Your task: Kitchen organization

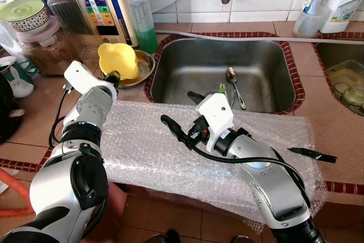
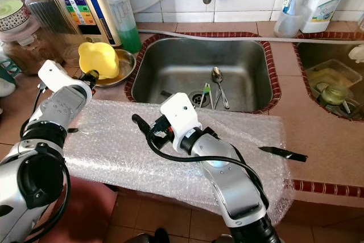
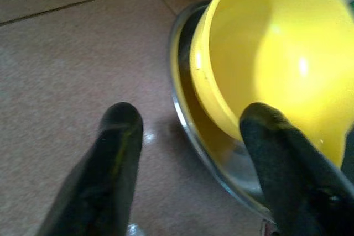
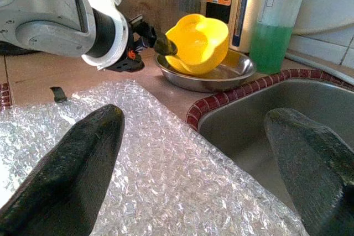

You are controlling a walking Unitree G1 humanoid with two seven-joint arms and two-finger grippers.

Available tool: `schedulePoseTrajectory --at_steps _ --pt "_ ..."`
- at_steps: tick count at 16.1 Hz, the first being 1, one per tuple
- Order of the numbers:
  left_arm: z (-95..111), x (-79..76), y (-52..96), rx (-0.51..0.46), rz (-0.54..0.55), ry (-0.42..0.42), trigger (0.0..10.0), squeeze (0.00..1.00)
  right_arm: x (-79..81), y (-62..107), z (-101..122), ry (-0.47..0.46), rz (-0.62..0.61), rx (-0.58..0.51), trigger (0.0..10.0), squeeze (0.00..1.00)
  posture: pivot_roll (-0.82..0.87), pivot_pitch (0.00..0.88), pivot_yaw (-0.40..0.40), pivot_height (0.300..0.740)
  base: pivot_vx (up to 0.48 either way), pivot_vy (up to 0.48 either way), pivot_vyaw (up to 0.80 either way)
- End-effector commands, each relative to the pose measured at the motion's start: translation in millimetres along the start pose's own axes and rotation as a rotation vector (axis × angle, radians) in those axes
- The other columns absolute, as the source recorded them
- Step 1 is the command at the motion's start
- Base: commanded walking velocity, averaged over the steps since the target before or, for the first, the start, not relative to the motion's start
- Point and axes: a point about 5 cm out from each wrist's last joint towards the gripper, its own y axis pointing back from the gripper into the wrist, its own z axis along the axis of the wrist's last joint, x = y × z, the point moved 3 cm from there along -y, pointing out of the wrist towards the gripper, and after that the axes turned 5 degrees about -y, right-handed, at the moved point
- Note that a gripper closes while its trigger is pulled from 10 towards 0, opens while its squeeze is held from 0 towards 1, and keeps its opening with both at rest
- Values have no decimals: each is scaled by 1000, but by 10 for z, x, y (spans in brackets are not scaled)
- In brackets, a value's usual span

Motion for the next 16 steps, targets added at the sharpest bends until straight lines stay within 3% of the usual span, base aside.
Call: schedulePoseTrajectory --at_steps 1,8,9,10,11,13,15,16 --pt "24 107 3 -5 40 5 0 0 73 -35 18 3 36 -4 10000 839 -266 129 126 740 0 0 0" --pt "84 264 22 -32 87 12 0 0 82 -47 22 8 54 -2 10000 843 -263 117 112 740 0 0 0" --pt "97 249 24 -37 82 3 4235 0 78 -46 24 9 55 -2 10000 847 -265 116 110 740 0 0 0" --pt "98 242 24 -38 81 0 4235 0 75 -43 24 10 55 -2 10000 843 -267 116 108 740 0 0 0" --pt "112 237 26 -48 77 -9 10000 0 80 -37 25 11 55 -1 10000 843 -274 117 108 740 0 0 0" --pt "118 240 27 -52 78 -14 10000 0 88 -34 21 11 55 0 10000 843 -278 116 108 740 0 0 0" --pt "192 252 38 -89 102 -81 10000 0 88 -28 20 8 47 1 10000 839 -292 114 113 740 0 0 0" --pt "223 234 41 -103 102 -87 10000 565 70 -23 21 9 39 2 10000 843 -298 114 114 740 0 0 0"
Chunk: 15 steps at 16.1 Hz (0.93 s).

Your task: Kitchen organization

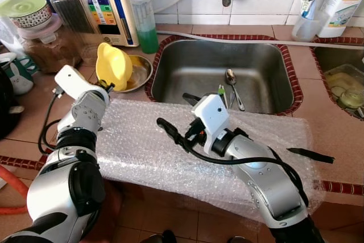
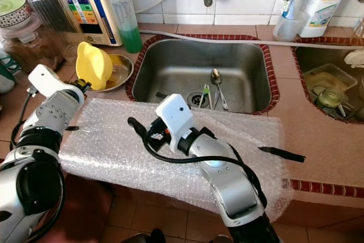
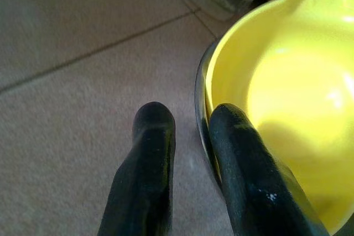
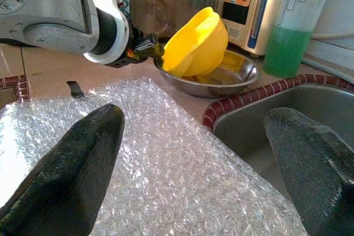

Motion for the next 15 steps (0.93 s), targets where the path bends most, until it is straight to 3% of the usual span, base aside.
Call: schedulePoseTrajectory --at_steps 1,8,15 --pt "132 56 7 -48 23 -21 10000 988 11 4 26 1 -1 -5 10000 843 -304 114 114 740 0 0 0" --pt "33 -186 17 -34 -59 -44 10000 1000 -226 153 -29 -40 -174 10 10000 843 -372 127 148 740 0 0 0" --pt "256 -436 48 -113 -125 -18 10000 1000 -362 238 -83 -22 -251 31 10000 843 -397 129 171 740 0 0 0"
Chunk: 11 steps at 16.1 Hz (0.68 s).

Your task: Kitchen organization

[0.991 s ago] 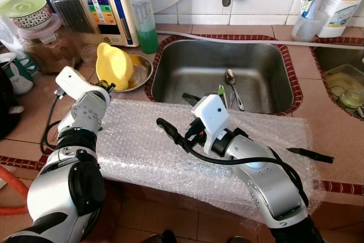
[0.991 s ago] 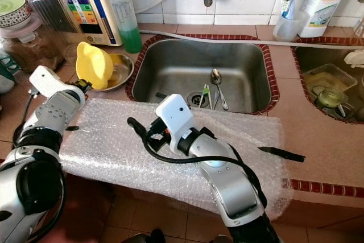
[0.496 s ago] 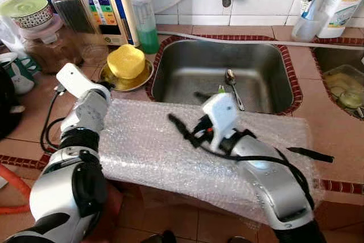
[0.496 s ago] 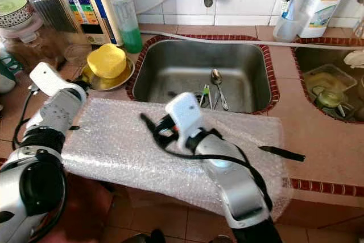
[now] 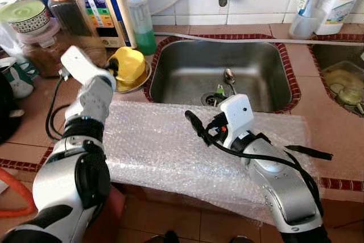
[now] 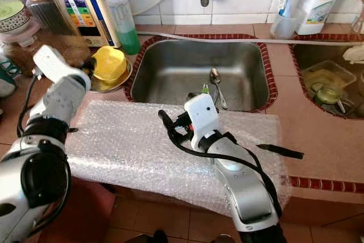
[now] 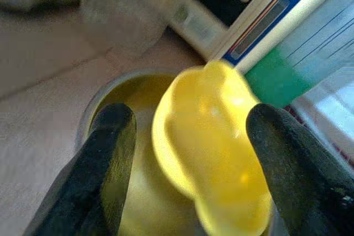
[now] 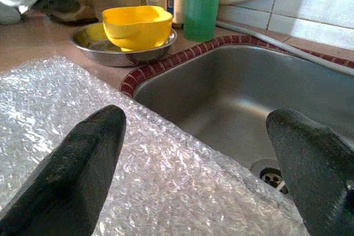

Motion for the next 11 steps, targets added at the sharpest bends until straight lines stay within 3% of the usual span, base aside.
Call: schedulePoseTrajectory --at_steps 1,3,4,5,11 --pt "61 5 -7 -23 16 -18 10000 1000 30 -10 75 15 13 -23 10000 843 -396 133 166 740 0 0 0" --pt "-26 -39 -4 18 -7 -37 10000 1000 63 -18 76 17 28 -21 10000 843 -394 137 162 740 0 0 0" --pt "-98 -50 0 47 -13 -51 10000 271 85 -23 78 17 36 -22 10000 847 -393 138 160 740 0 0 0" --pt "-178 -43 6 69 -7 -63 10000 0 106 -34 88 17 46 -23 10000 843 -392 140 157 740 0 0 0" --pt "-406 128 27 128 72 -71 10000 0 189 -83 113 15 84 -28 10000 847 -365 146 153 740 0 0 0"
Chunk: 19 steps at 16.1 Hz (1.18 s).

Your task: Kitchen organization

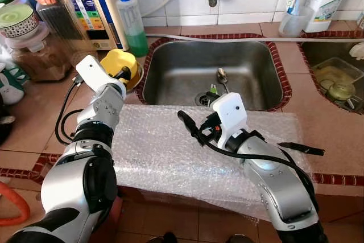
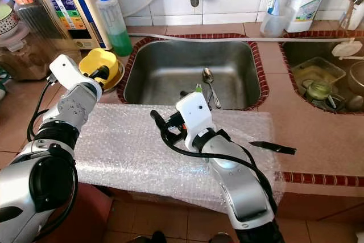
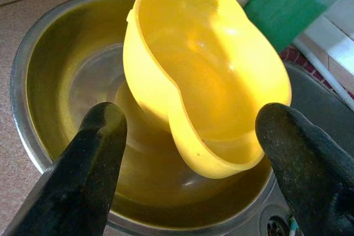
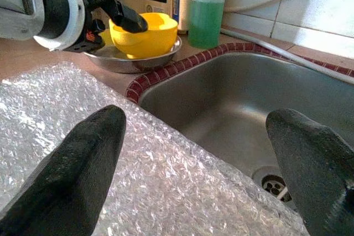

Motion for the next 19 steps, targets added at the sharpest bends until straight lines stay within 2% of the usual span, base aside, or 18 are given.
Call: schedulePoseTrajectory --at_steps 1,2,5,9,15,19 --pt "-57 149 -8 21 52 -8 3294 0 72 -33 47 3 26 -14 10000 843 -363 146 154 740 0 0 0" --pt "-63 181 -8 22 61 -11 0 0 86 -48 53 2 32 -17 10000 843 -358 143 155 740 0 0 0" --pt "-54 225 -10 23 72 5 0 0 92 -69 63 3 39 -21 10000 847 -352 138 156 740 0 0 0" --pt "6 374 -13 14 113 65 0 0 108 -110 74 7 54 -28 10000 843 -331 123 148 740 0 0 0" --pt "31 538 -4 6 156 112 0 0 111 -143 85 14 70 -35 10000 843 -315 119 140 740 0 0 0" --pt "48 574 0 2 162 122 0 0 122 -159 82 14 76 -37 10000 843 -308 126 139 740 0 0 0"
